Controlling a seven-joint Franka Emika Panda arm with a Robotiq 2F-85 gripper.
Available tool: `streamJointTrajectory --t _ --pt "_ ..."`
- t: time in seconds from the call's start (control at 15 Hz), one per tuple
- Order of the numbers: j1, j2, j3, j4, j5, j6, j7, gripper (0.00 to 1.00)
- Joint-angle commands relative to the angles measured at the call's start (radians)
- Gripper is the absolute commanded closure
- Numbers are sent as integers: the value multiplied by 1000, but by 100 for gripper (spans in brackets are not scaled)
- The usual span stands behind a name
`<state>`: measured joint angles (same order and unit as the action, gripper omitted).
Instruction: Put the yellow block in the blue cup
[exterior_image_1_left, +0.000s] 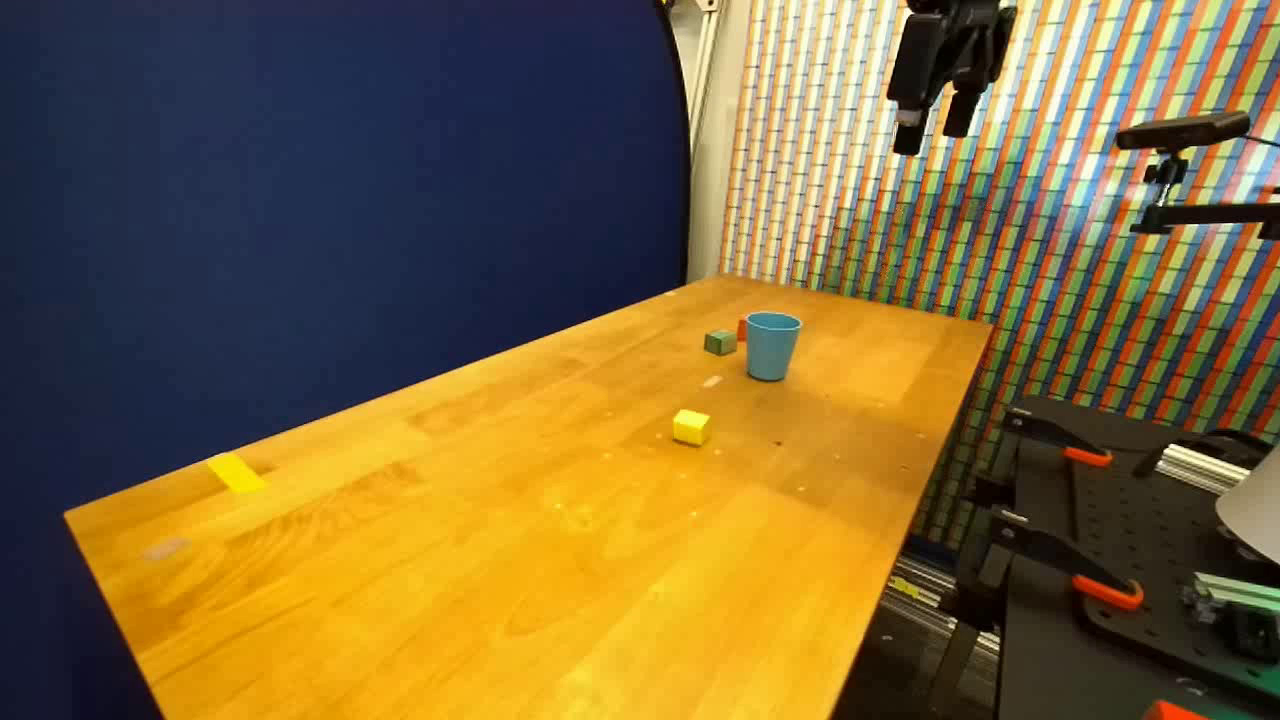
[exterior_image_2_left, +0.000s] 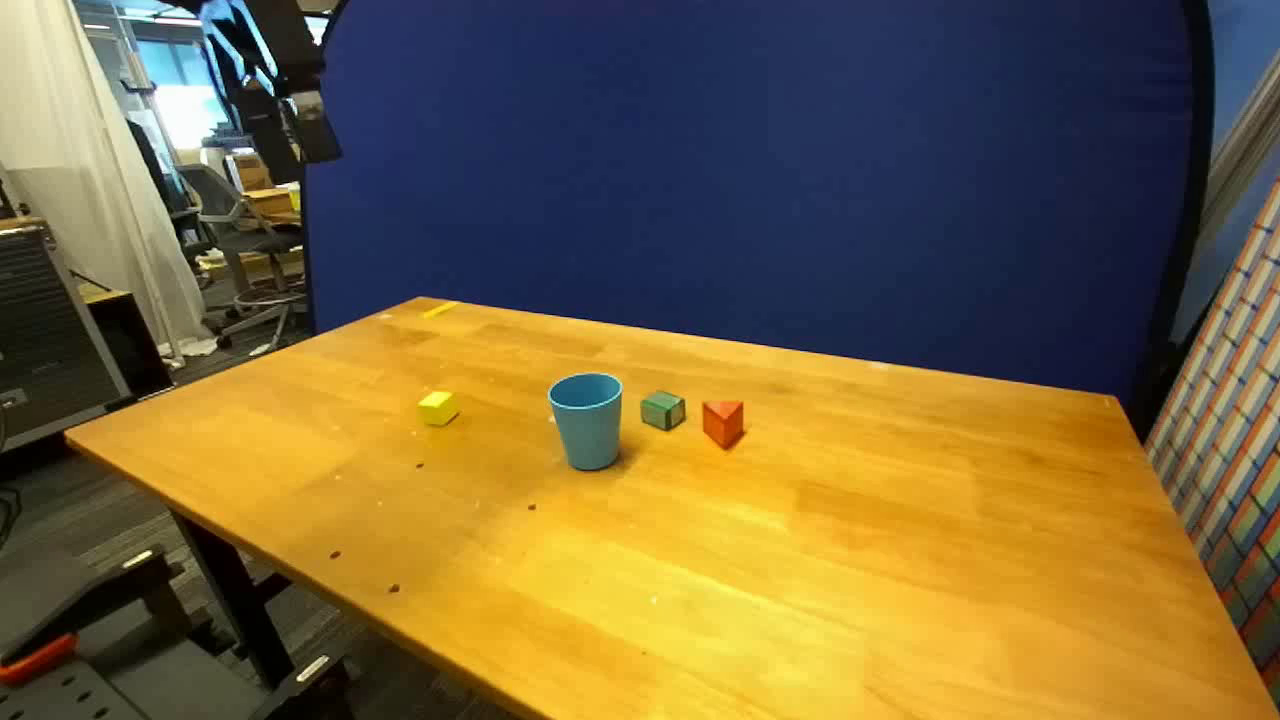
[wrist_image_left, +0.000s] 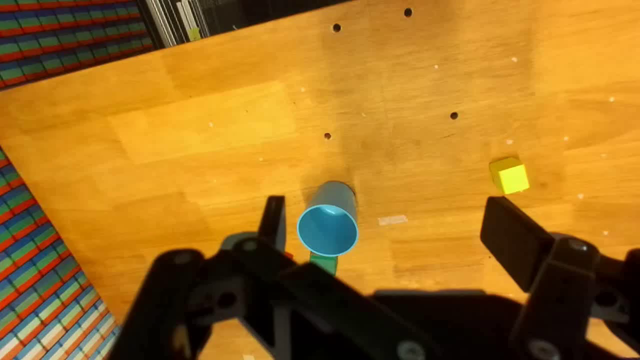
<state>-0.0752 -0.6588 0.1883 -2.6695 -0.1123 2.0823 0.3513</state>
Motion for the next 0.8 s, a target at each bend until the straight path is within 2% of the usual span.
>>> streamJointTrajectory --t 0.0,0.33,0.73 --pt "12 1 -11 3 -8 -3 6 0" --pt "12 0 -11 5 -8 -3 6 0" --pt "84 343 16 76 97 268 14 0"
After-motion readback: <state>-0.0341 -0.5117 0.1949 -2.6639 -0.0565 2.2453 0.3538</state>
